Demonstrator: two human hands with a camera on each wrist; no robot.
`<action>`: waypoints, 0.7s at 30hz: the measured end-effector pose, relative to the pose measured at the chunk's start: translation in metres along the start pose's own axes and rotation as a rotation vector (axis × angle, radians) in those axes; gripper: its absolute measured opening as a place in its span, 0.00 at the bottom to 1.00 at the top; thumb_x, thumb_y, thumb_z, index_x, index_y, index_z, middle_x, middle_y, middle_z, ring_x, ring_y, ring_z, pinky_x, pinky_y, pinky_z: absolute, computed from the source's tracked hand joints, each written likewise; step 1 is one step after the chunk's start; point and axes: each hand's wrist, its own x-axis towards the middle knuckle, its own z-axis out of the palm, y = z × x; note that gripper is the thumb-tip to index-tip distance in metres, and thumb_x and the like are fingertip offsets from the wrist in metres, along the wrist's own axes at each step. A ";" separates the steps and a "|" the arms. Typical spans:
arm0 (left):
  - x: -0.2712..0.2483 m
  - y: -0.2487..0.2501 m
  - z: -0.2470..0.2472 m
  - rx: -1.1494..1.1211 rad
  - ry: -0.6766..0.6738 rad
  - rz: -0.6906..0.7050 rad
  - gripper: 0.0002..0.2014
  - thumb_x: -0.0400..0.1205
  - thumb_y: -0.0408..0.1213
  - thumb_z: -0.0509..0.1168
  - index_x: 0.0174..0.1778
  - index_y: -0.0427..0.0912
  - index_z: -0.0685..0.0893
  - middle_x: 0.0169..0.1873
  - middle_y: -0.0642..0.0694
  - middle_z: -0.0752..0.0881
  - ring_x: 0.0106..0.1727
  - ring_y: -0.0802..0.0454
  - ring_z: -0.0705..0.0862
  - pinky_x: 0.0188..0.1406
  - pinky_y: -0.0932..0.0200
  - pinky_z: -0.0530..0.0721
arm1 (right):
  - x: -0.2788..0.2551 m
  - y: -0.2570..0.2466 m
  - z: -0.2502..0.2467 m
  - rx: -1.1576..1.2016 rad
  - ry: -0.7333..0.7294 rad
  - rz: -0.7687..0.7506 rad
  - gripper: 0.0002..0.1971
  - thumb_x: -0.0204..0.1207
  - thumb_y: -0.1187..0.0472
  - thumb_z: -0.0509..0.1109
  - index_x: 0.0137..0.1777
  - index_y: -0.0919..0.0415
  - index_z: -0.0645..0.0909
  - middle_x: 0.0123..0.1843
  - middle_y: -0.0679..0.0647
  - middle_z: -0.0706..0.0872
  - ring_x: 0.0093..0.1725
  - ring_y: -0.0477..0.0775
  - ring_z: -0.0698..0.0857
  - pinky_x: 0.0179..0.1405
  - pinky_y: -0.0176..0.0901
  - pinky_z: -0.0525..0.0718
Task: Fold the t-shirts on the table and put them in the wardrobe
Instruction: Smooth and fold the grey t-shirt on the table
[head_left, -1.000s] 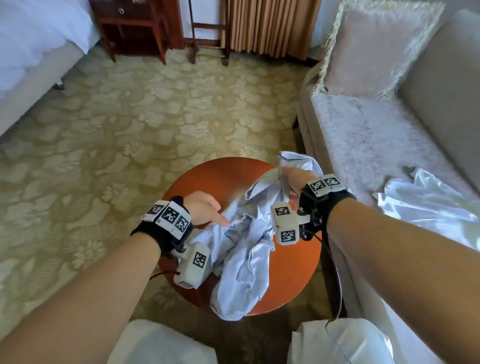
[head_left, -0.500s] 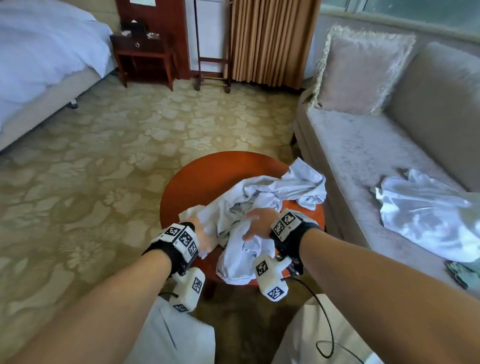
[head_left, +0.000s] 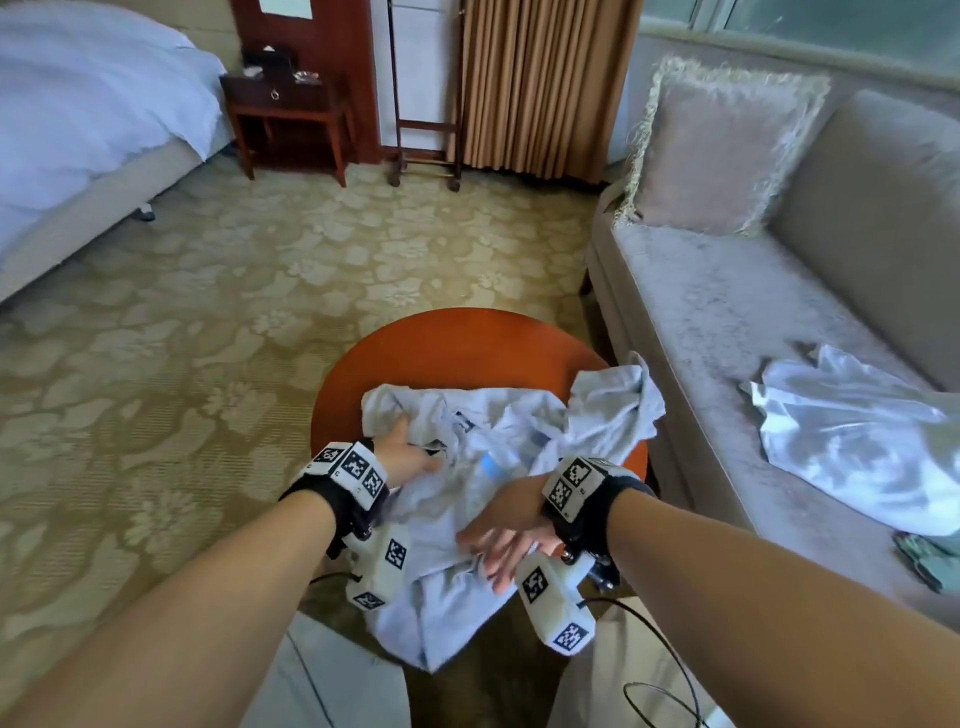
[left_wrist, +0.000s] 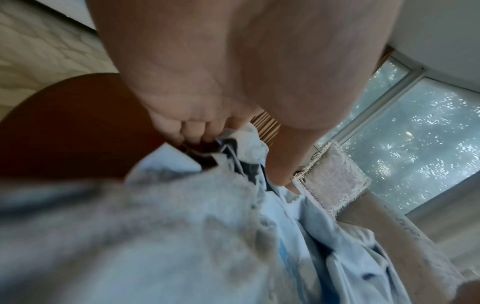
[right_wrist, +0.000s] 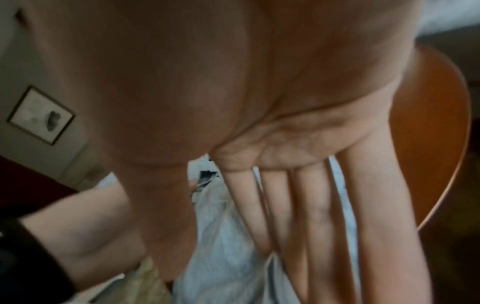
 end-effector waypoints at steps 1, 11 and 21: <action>-0.002 0.000 -0.002 -0.049 0.051 -0.033 0.33 0.69 0.40 0.75 0.71 0.47 0.72 0.61 0.42 0.83 0.58 0.45 0.83 0.54 0.53 0.83 | 0.001 -0.003 0.001 0.071 -0.044 -0.001 0.25 0.84 0.52 0.65 0.73 0.69 0.75 0.66 0.63 0.85 0.62 0.62 0.86 0.53 0.47 0.86; -0.025 -0.013 -0.022 0.230 -0.055 -0.330 0.41 0.71 0.51 0.78 0.77 0.39 0.72 0.70 0.35 0.80 0.67 0.39 0.83 0.63 0.47 0.83 | 0.044 -0.060 -0.054 -0.228 0.613 -0.087 0.42 0.63 0.42 0.77 0.76 0.57 0.69 0.69 0.58 0.80 0.62 0.64 0.83 0.60 0.59 0.84; -0.021 -0.026 -0.006 0.371 -0.055 -0.256 0.12 0.79 0.41 0.70 0.54 0.42 0.78 0.51 0.43 0.83 0.47 0.45 0.83 0.44 0.56 0.84 | 0.082 -0.061 -0.018 -0.589 0.552 -0.041 0.41 0.72 0.45 0.74 0.81 0.55 0.59 0.76 0.60 0.73 0.75 0.67 0.72 0.72 0.61 0.71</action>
